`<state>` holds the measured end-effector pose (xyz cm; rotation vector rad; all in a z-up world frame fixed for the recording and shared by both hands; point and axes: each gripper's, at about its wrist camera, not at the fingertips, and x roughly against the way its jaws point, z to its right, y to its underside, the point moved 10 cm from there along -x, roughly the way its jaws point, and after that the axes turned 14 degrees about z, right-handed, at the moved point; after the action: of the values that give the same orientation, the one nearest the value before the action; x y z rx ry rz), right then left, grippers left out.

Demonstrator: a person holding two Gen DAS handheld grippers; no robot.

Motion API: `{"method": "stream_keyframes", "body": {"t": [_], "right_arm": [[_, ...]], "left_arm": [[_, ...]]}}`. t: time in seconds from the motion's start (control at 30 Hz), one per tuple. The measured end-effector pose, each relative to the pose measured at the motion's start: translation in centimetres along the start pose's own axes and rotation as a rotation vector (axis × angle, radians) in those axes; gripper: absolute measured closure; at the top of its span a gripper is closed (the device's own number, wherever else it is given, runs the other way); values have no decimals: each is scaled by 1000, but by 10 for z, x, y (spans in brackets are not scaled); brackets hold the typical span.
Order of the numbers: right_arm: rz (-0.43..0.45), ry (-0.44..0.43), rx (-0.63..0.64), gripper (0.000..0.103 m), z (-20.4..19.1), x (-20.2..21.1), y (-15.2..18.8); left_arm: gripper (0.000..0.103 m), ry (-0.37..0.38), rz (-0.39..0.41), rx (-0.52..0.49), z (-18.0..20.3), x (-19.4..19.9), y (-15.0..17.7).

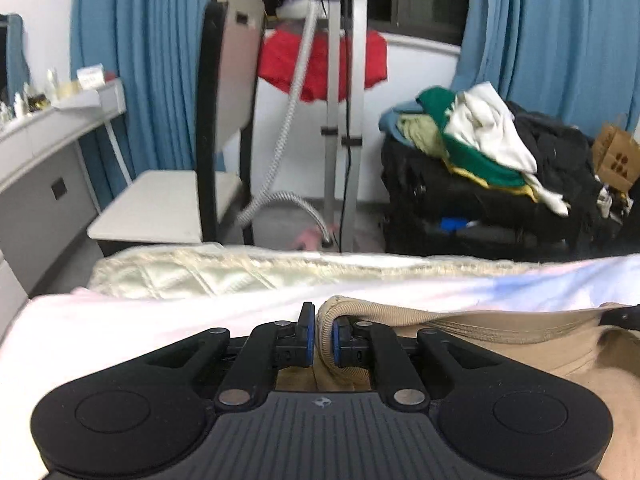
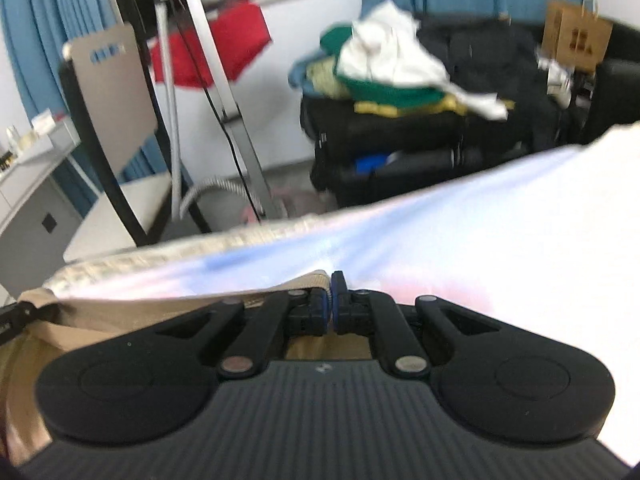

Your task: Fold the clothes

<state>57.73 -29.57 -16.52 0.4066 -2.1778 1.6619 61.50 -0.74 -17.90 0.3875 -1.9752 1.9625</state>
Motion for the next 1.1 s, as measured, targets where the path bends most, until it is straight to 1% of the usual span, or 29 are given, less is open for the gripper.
{"method": "stream_keyframes", "body": {"t": [0.07, 0.13, 0.17, 0.2, 0.27, 0.33, 0.37, 0.47, 0.53, 0.6, 0.7, 0.73, 0.8, 0.87, 0.9, 0.97, 1.07, 1.1], "right_arm": [[-7, -27, 20, 96, -3, -2, 7], [-26, -44, 42, 94, -5, -4, 5], [-43, -52, 44, 93, -7, -3, 4], [-58, -65, 39, 88, -9, -3, 1], [-88, -94, 25, 69, -14, -1, -5], [-104, -142, 24, 15, -24, 7, -11], [-97, -156, 32, 10, -29, 11, -14], [-63, -158, 83, 10, -41, 23, -23], [-47, -185, 57, 10, -46, 35, -27], [-22, -205, 17, 10, -48, 51, -30], [20, -210, -12, 10, -48, 85, -29], [33, -207, -16, 10, -47, 98, -27], [66, -210, -21, 10, -45, 132, -20], [91, -210, -31, 10, -43, 168, -10], [100, -209, -36, 10, -41, 187, -4], [123, -205, -63, 10, -36, 227, 8], [142, -193, -117, 11, -27, 273, 29], [148, -188, -136, 11, -24, 289, 36]], "left_arm": [[86, 5, 3, -9, 0, -2, -2], [69, 8, 5, -17, 1, -3, -6], [49, 8, 1, -14, 1, 1, -8], [32, 11, -4, -14, 1, 7, -12], [19, 21, -11, -15, 2, 22, -21], [14, 70, -11, -16, 10, 49, -35], [11, 98, -10, -17, 12, 59, -40], [2, 161, 7, -33, 19, 83, -51], [2, 201, 34, -42, 19, 102, -57], [1, 220, 68, -46, 16, 125, -62], [1, 219, 100, -1, -2, 168, -65], [1, 205, 100, 20, -12, 182, -63], [1, 151, 86, 62, -34, 210, -54], [1, 113, 75, 127, -58, 239, -39], [1, 99, 76, 176, -70, 253, -32], [1, 75, 72, 307, -95, 280, -13], [2, 50, 62, 522, -134, 313, 20], [4, 41, 58, 582, -145, 322, 29]]}}
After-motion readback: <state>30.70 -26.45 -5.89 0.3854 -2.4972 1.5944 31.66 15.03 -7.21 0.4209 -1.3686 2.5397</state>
